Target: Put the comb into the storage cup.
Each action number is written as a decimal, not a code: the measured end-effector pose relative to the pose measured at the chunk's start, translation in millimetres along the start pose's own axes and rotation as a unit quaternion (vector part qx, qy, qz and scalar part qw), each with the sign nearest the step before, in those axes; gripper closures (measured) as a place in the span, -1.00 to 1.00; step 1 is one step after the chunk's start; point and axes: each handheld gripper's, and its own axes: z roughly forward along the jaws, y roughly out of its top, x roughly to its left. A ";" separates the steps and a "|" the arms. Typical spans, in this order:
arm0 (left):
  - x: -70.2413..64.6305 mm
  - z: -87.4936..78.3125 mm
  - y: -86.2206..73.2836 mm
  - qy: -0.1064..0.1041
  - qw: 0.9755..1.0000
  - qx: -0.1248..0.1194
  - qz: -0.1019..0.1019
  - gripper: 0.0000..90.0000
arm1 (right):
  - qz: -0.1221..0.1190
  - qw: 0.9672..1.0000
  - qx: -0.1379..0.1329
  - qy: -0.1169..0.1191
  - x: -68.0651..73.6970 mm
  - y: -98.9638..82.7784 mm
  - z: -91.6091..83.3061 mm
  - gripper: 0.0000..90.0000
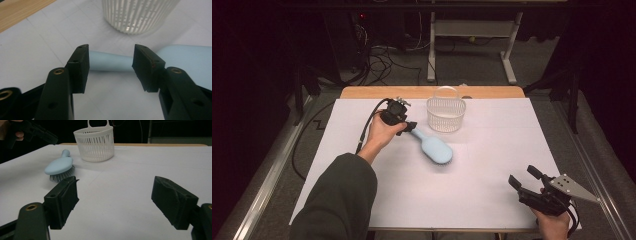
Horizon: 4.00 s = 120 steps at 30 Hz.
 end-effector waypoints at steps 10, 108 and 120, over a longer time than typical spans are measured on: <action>-2.3 17.7 21.7 0.015 0.999 0.046 0.014 0.23 | -0.001 1.000 0.002 0.005 0.7 0.2 0.2 -0.51; -28.9 15.0 -34.6 -0.063 0.986 0.142 0.056 0.98 | -0.010 1.000 0.004 0.003 2.7 -0.1 -1.2 -0.51; -31.7 8.6 -45.5 -0.073 0.987 0.134 0.051 0.98 | -0.009 1.000 0.004 0.002 3.0 -0.1 -0.9 -0.51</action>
